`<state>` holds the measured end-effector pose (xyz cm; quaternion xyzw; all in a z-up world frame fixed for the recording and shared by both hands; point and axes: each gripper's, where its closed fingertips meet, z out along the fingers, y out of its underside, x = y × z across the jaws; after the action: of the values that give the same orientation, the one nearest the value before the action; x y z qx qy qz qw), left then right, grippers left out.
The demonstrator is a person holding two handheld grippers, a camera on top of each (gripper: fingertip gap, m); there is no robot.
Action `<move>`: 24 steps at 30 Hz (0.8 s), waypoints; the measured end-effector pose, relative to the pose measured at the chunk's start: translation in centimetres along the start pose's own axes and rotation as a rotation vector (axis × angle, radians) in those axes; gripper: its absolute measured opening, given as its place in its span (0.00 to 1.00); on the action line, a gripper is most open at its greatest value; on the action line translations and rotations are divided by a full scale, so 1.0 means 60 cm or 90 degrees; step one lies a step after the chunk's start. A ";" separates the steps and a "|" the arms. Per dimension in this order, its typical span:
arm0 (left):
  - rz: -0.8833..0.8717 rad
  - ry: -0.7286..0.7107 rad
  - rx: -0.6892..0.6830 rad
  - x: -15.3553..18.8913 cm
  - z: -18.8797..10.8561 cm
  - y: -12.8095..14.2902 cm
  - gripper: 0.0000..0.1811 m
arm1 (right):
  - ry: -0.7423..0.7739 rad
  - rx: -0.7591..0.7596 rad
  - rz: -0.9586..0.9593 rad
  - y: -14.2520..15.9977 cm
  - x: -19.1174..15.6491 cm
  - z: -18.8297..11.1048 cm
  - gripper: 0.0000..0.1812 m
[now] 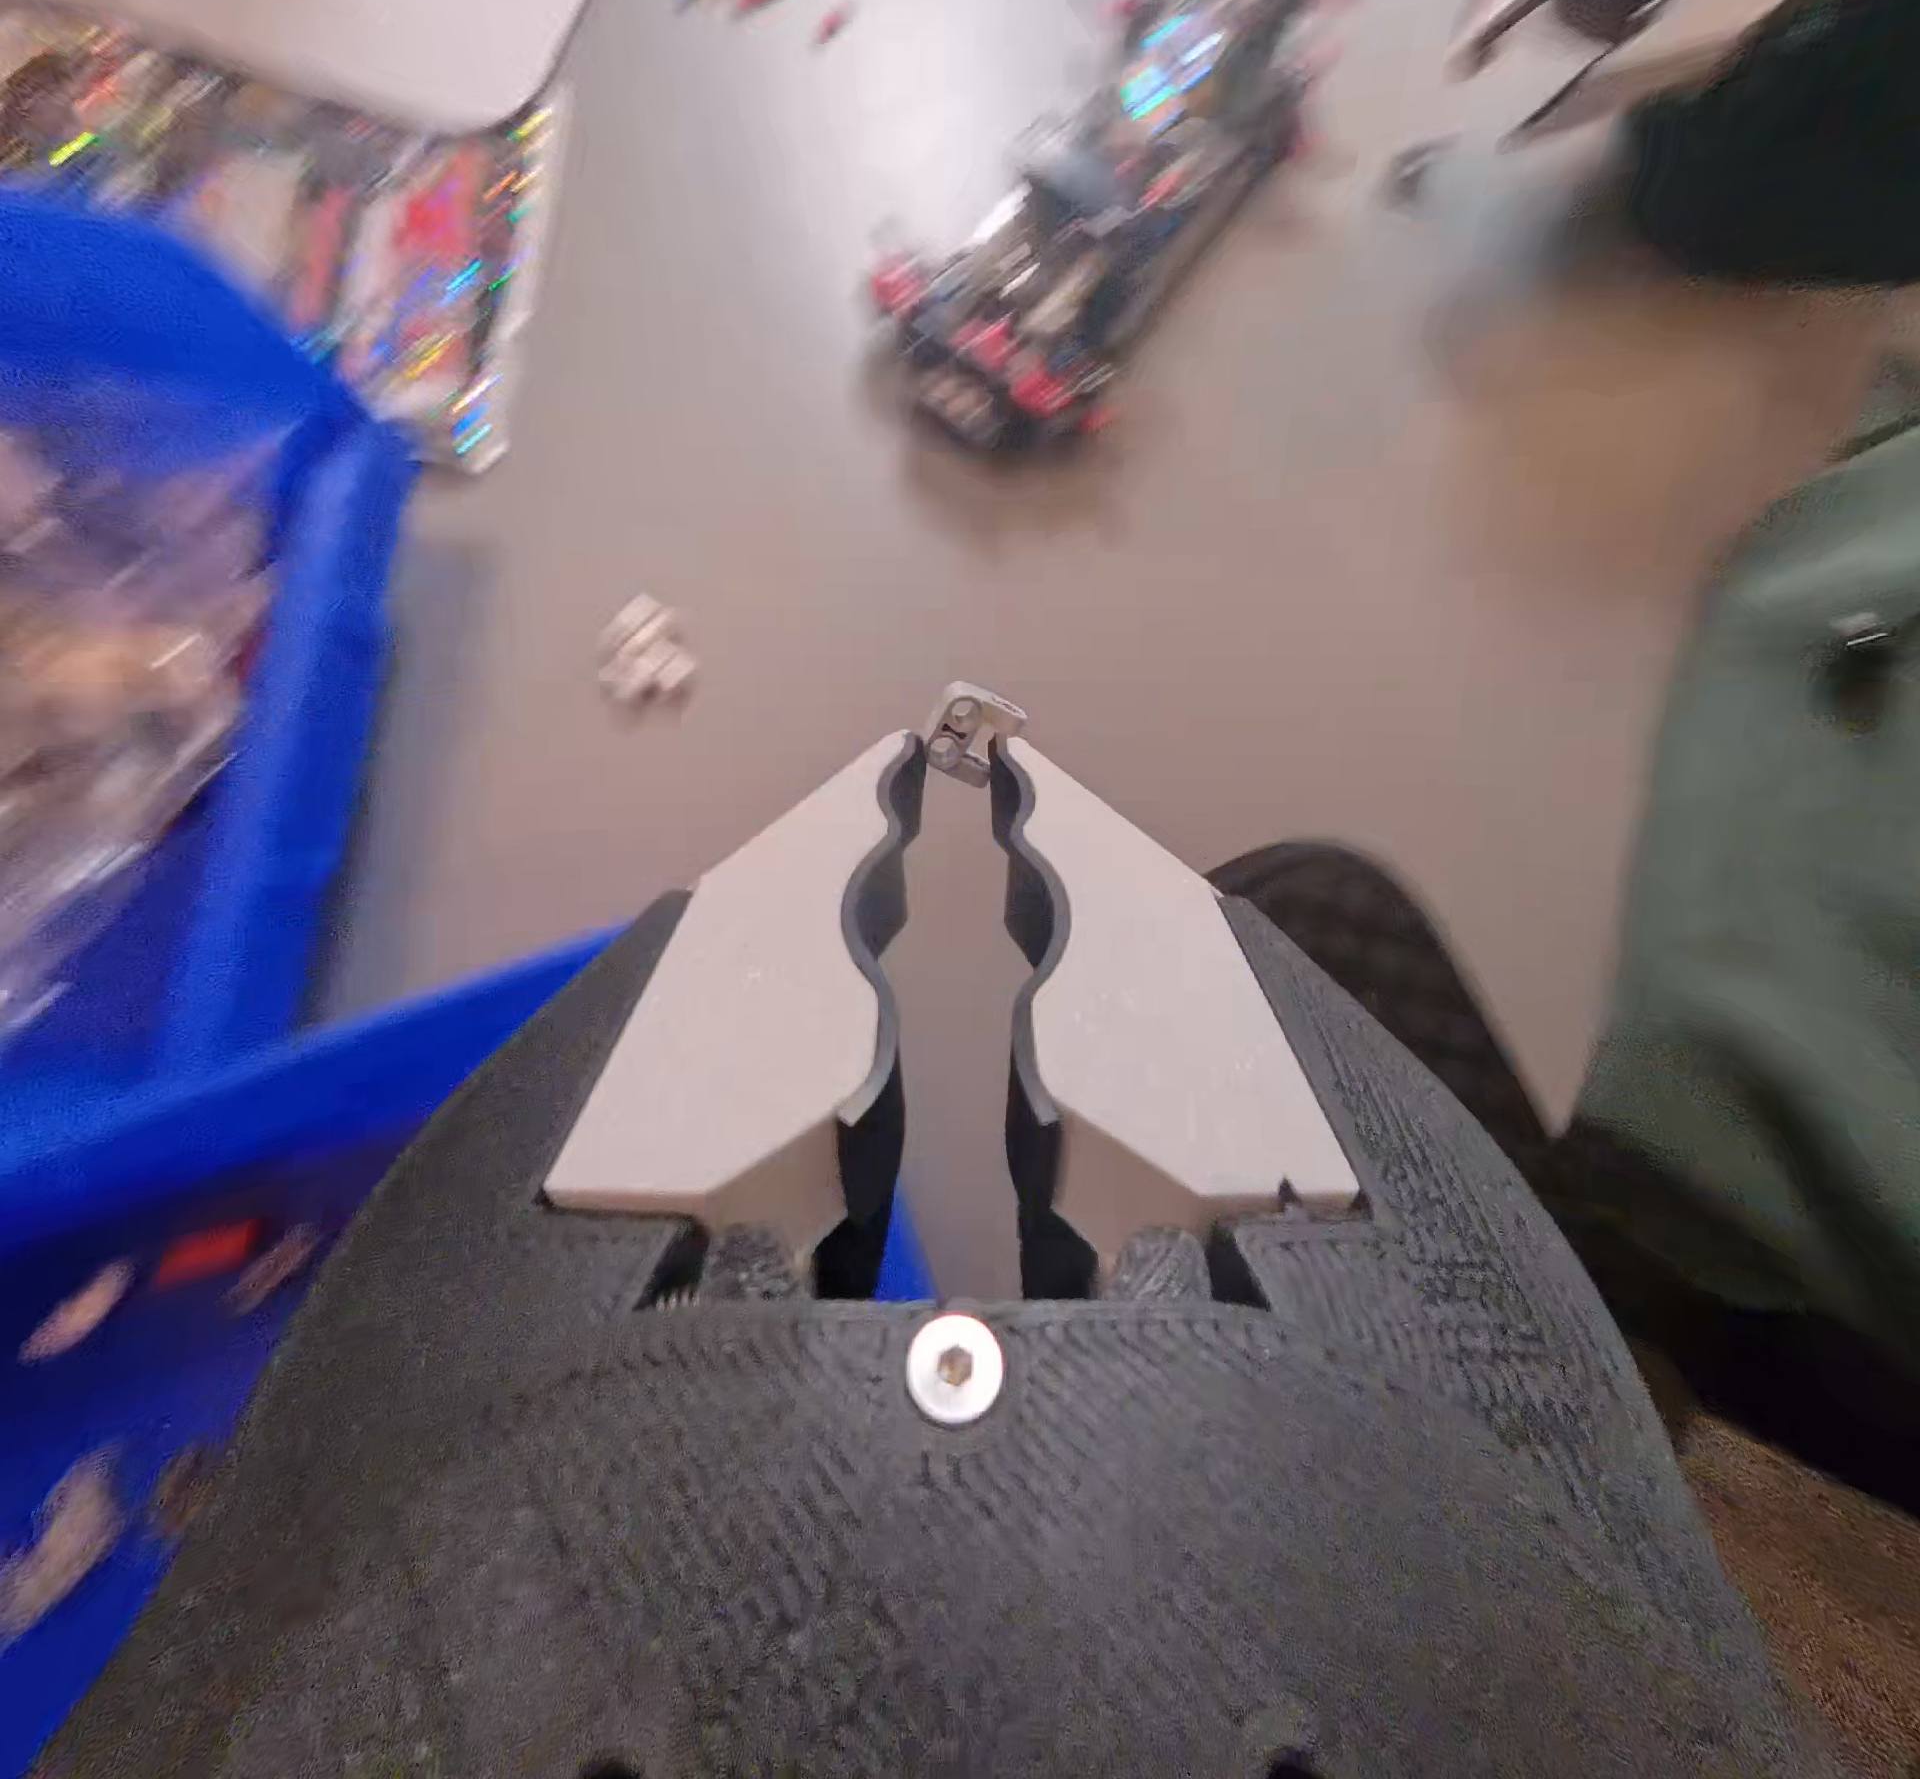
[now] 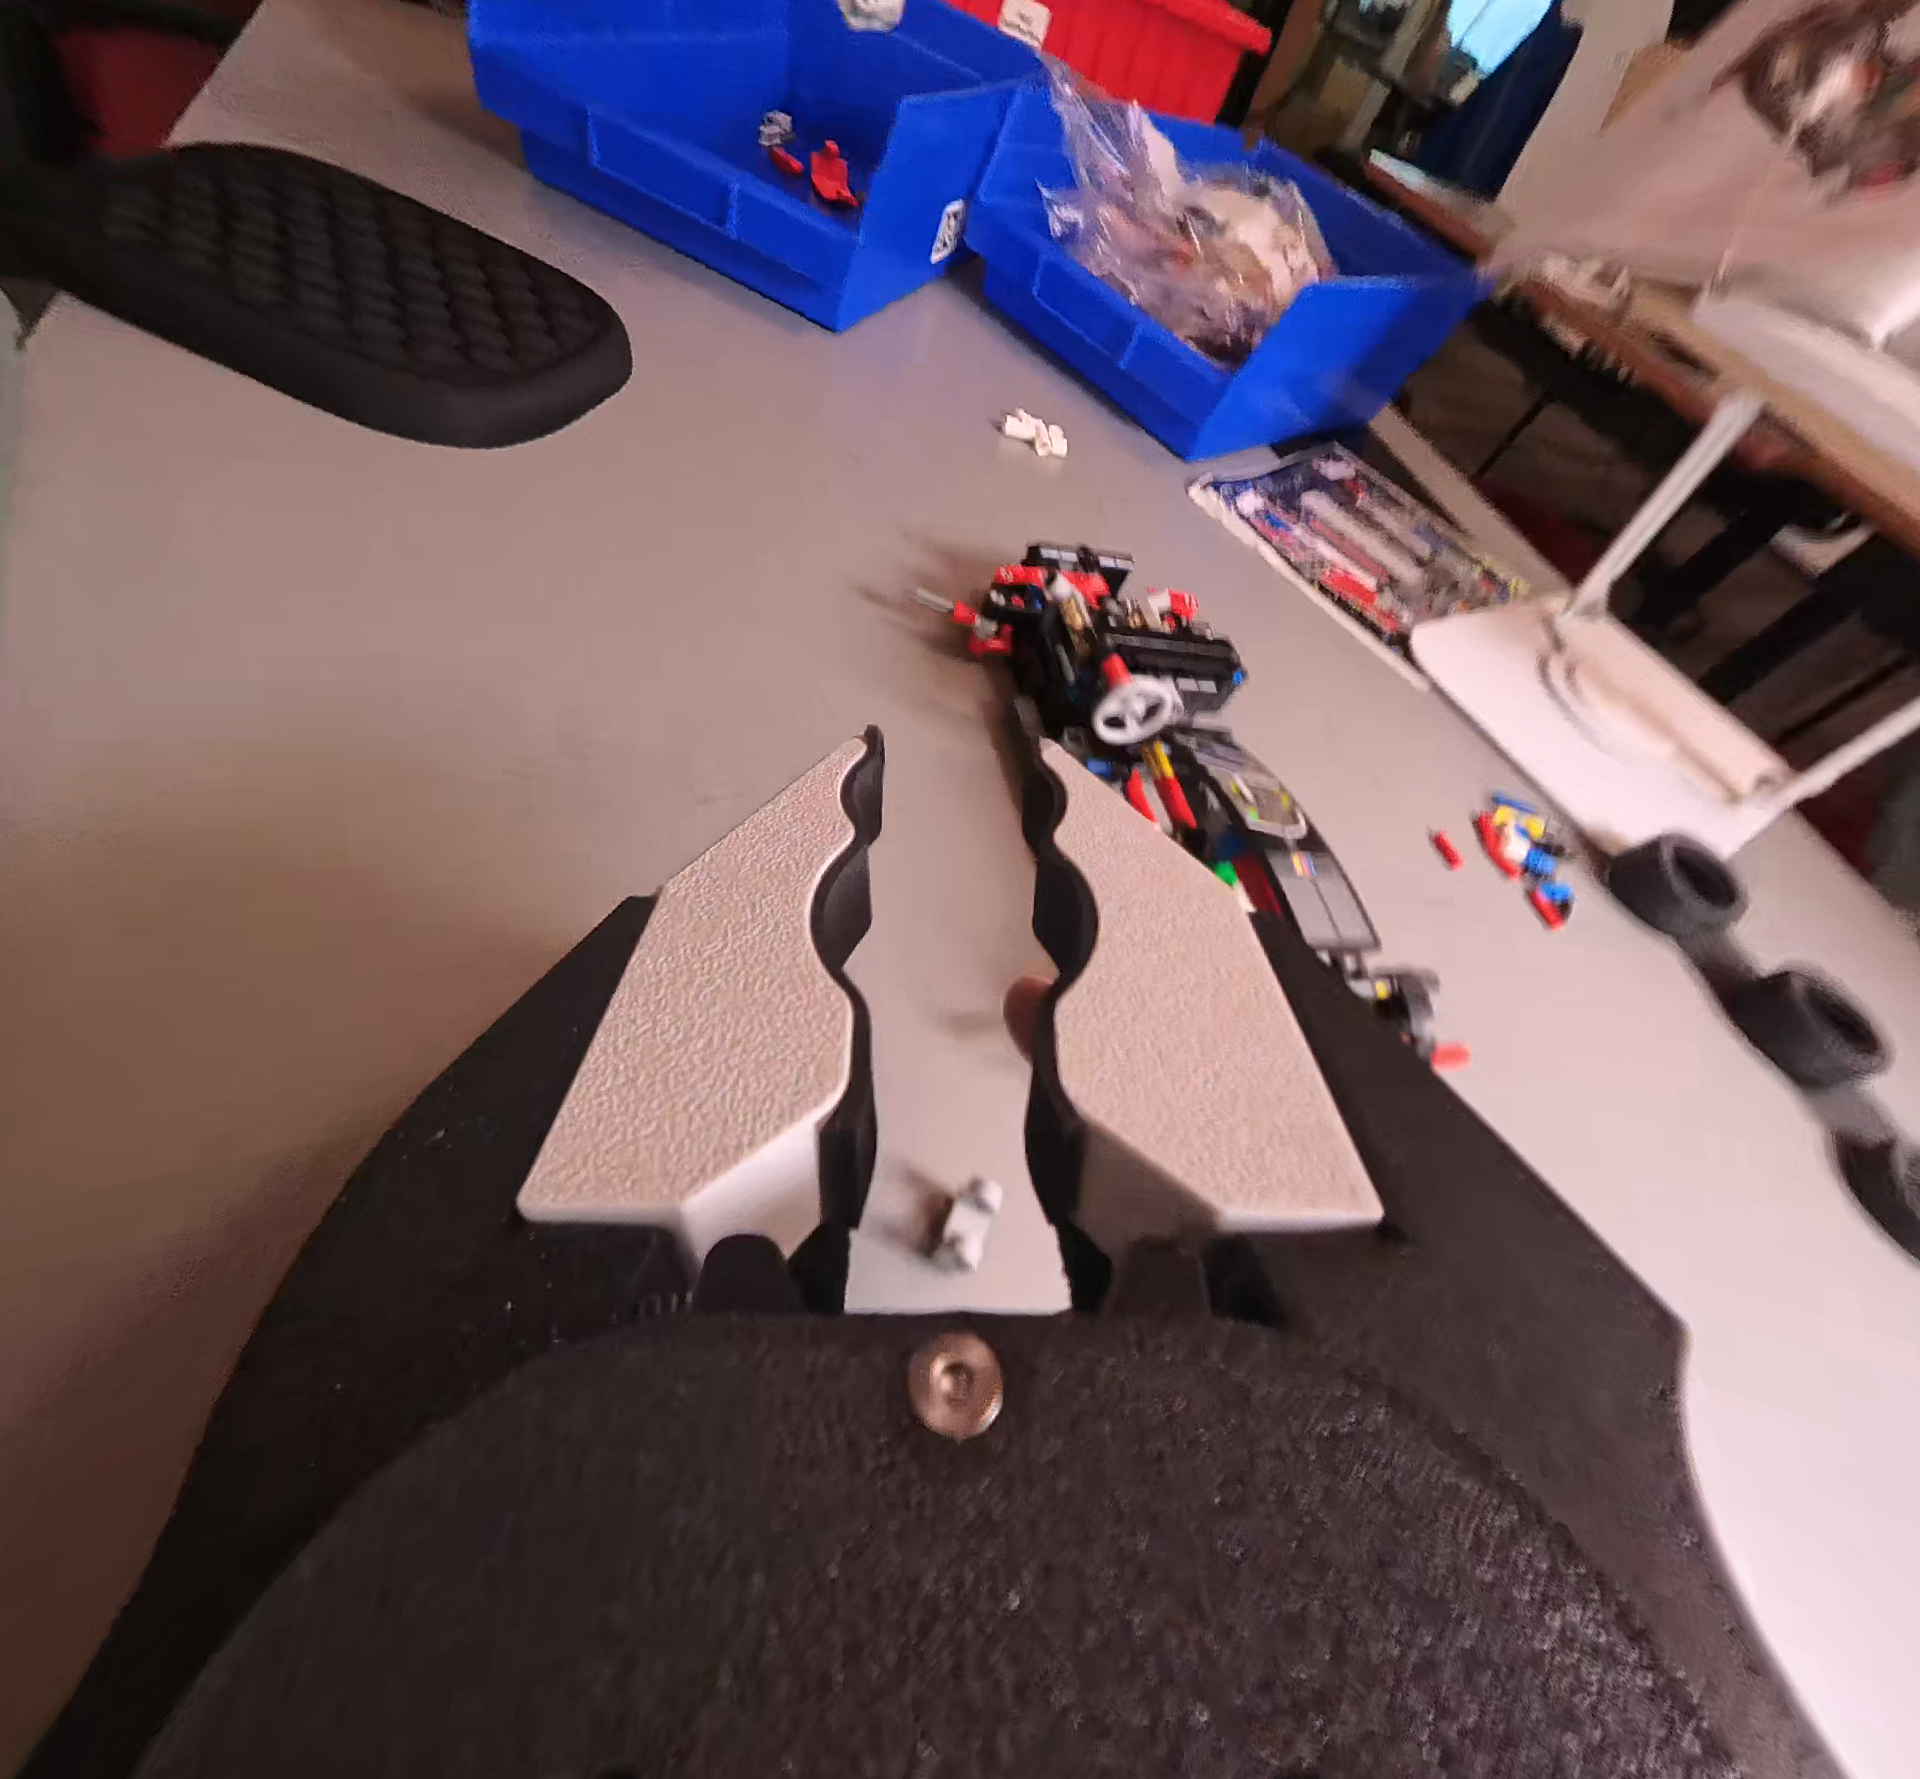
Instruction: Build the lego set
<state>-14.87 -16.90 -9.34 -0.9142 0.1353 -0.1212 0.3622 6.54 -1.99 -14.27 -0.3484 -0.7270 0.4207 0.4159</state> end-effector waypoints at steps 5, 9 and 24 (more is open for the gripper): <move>-0.043 0.246 0.125 0.170 0.125 -0.086 0.04 | 0.048 0.039 -0.182 -0.040 -0.050 0.035 0.16; -0.119 0.377 0.150 0.239 0.205 -0.112 0.04 | 0.102 0.068 -0.265 -0.068 -0.068 0.043 0.19; -0.141 0.275 0.292 0.186 0.184 -0.149 0.17 | 0.010 -0.077 -0.074 0.001 -0.028 0.019 0.09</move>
<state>0.49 -7.41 -9.58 -0.7713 0.0782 -0.3785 0.5058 6.19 -3.75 -15.21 -0.3331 -0.7668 0.3483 0.4239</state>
